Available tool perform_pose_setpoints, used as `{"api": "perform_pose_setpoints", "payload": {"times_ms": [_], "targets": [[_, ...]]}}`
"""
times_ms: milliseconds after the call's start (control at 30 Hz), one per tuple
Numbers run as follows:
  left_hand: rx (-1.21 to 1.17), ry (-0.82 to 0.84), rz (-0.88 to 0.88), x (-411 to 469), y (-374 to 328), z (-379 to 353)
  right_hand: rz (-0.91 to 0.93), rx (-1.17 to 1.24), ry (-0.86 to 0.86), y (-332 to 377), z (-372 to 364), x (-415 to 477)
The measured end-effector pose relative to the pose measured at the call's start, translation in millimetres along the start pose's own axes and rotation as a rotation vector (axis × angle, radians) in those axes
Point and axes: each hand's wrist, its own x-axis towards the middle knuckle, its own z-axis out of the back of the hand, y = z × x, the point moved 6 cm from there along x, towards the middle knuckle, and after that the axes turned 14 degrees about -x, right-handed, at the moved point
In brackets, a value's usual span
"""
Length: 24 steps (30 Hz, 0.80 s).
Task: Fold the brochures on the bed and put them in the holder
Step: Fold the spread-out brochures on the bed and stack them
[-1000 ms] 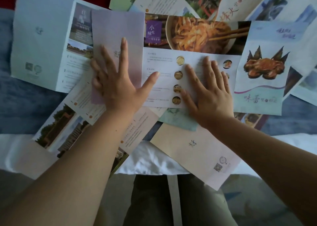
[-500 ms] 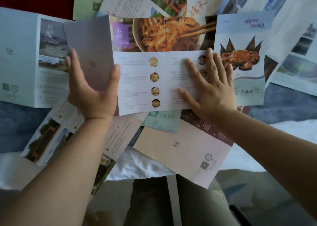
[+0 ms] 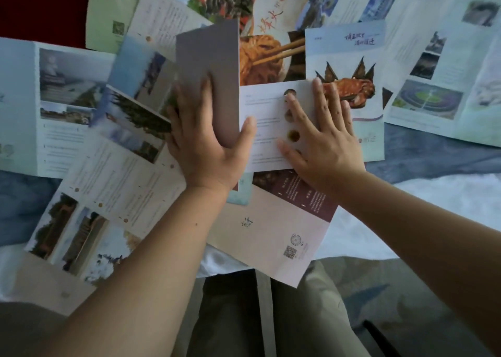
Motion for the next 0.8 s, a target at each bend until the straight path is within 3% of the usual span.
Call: {"api": "perform_pose_setpoints", "payload": {"times_ms": [233,567,800], "targets": [[0.101,0.056,-0.025,-9.3,-31.1,-40.6,-0.192,-0.038,-0.006,-62.3,-6.1,-20.9],[0.325,0.165,0.04,-8.9,-36.4,-110.7,-0.175,0.059,-0.079,-76.3,-17.5,-29.6],[0.511,0.143,-0.142,-15.8,-28.0,-122.0,-0.185,0.066,-0.103,-76.2,-14.5,-29.3]]}}
